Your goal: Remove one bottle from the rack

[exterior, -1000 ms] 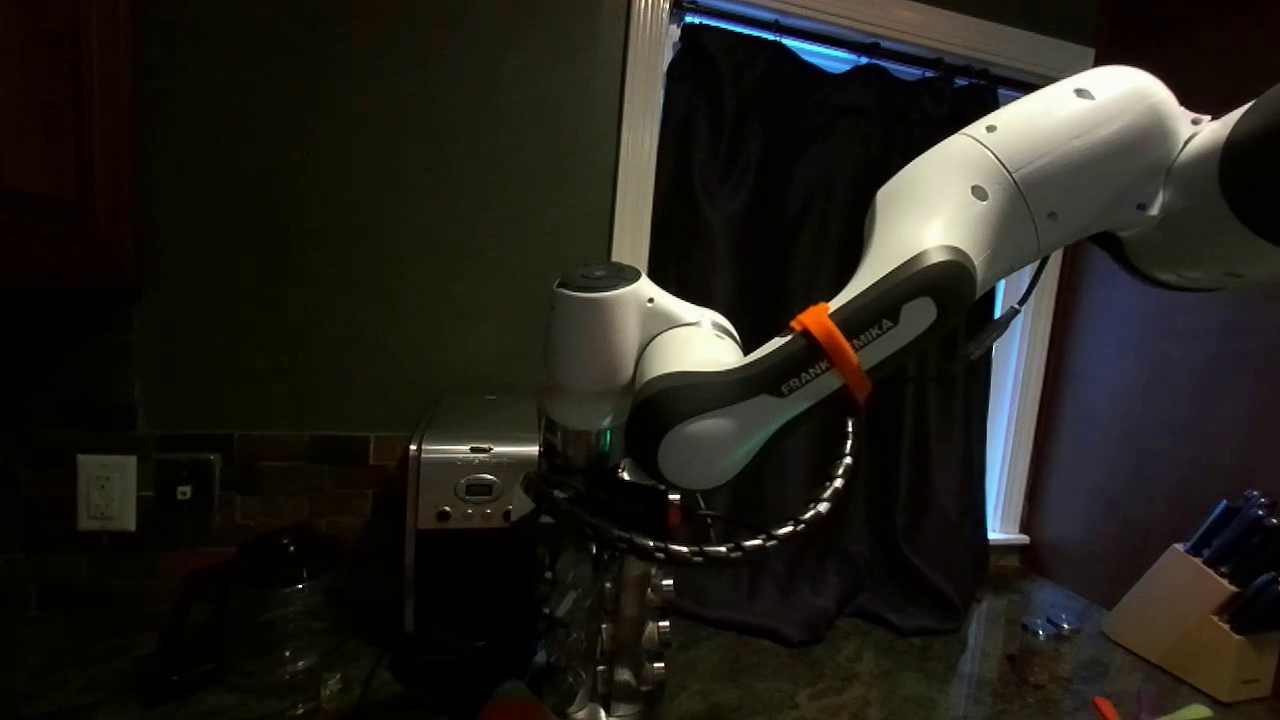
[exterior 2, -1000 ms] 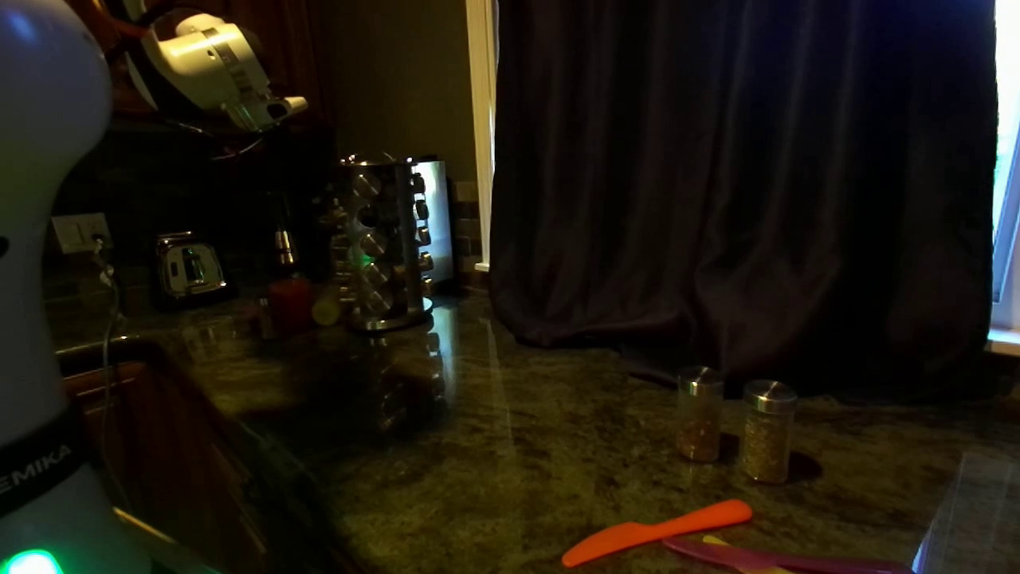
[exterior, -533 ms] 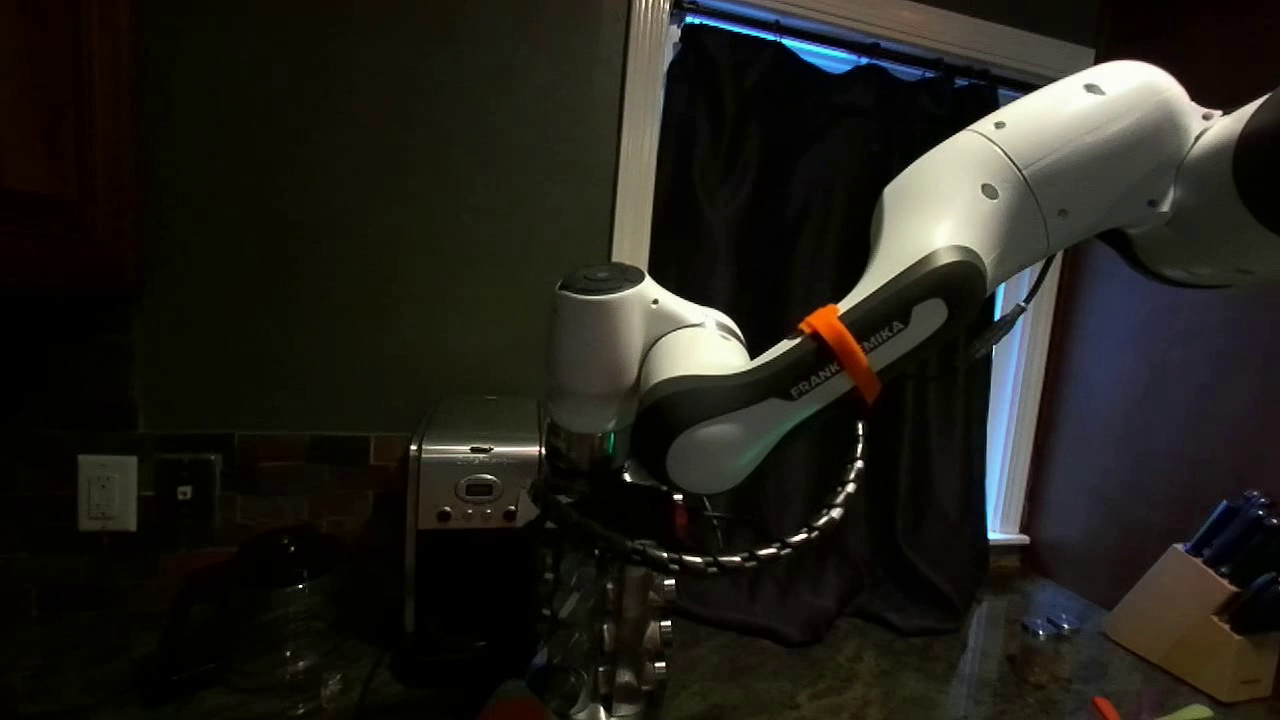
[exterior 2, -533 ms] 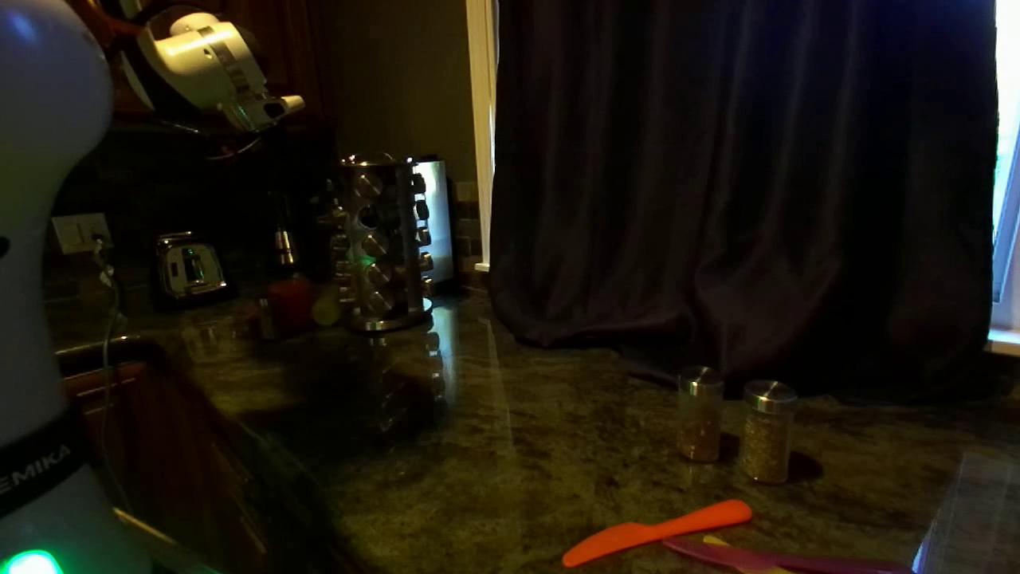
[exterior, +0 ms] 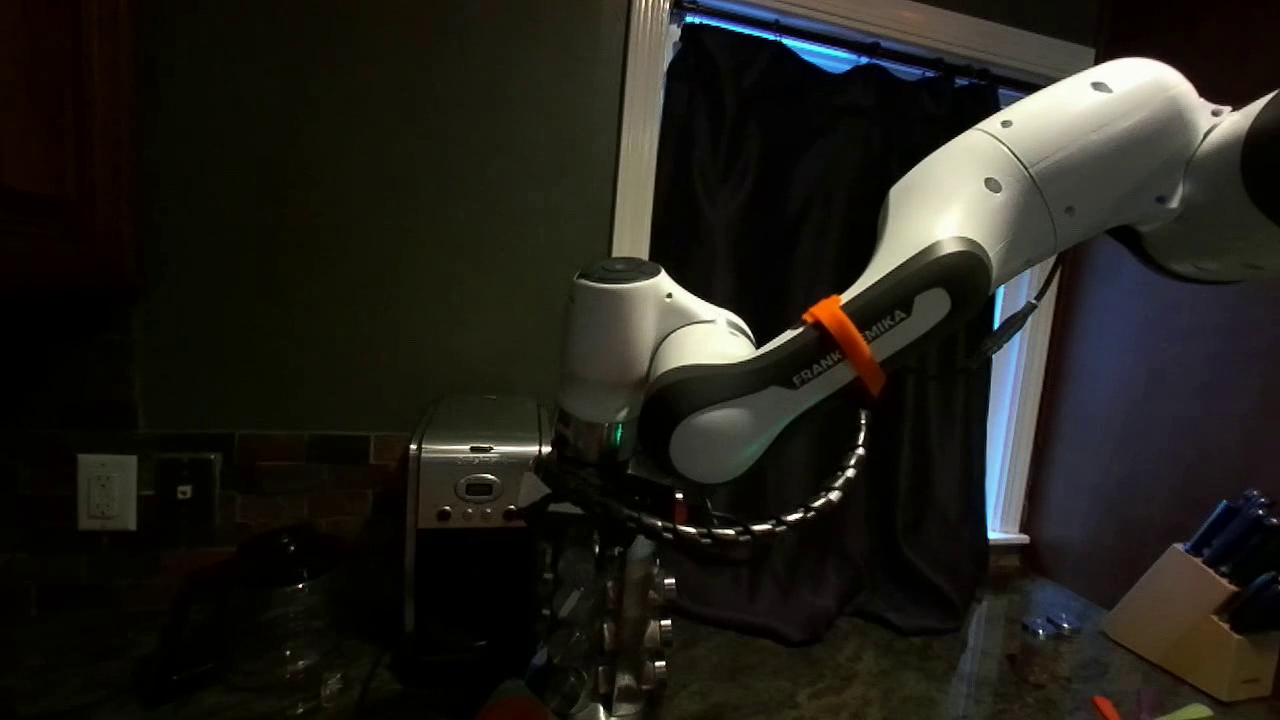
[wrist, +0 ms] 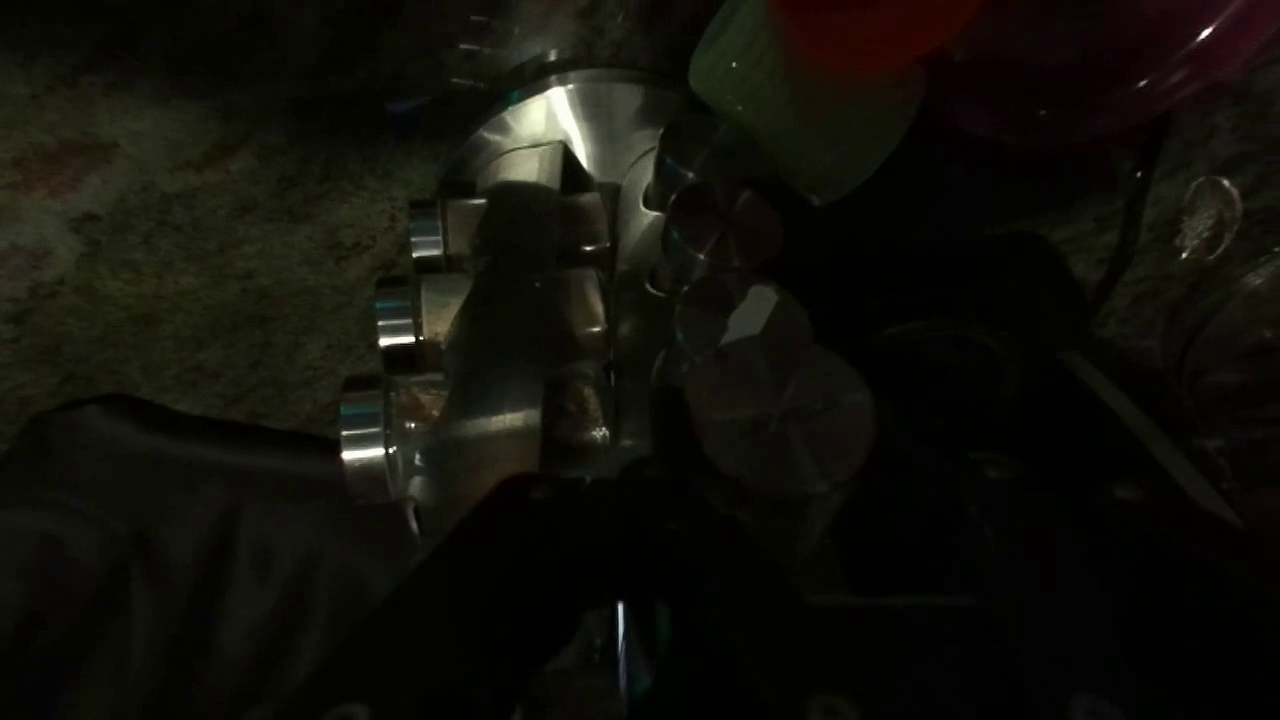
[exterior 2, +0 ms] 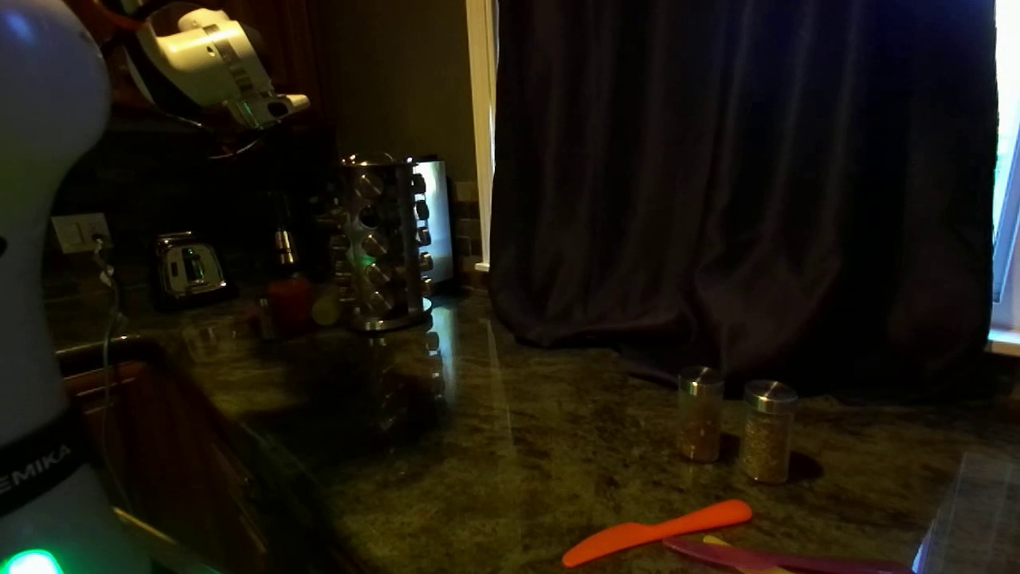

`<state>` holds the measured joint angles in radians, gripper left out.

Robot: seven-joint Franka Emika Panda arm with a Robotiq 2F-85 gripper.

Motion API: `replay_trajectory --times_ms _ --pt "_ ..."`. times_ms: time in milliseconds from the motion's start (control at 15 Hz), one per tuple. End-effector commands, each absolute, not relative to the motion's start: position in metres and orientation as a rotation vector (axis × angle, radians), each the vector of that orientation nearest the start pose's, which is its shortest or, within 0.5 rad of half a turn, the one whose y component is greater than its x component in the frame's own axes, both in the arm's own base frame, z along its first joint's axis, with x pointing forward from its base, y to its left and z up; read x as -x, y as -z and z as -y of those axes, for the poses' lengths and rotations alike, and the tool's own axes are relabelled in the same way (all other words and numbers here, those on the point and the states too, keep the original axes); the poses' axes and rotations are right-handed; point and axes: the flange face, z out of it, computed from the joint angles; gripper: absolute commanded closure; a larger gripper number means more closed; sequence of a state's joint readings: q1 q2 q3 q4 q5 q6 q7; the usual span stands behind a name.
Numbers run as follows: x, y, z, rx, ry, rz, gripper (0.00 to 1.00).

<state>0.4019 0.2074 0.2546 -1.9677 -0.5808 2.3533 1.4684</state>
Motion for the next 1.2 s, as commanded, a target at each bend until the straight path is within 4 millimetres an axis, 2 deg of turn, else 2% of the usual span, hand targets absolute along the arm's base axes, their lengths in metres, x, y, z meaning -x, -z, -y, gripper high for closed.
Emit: replay_trajectory --times_ms 0,667,1133 --pt "-0.489 -0.419 -0.362 2.922 0.632 -0.71 0.76" --pt "-0.491 -0.44 -0.353 2.806 0.556 -0.772 0.76" --pt "-0.485 -0.439 -0.351 2.83 0.456 -0.67 0.76"
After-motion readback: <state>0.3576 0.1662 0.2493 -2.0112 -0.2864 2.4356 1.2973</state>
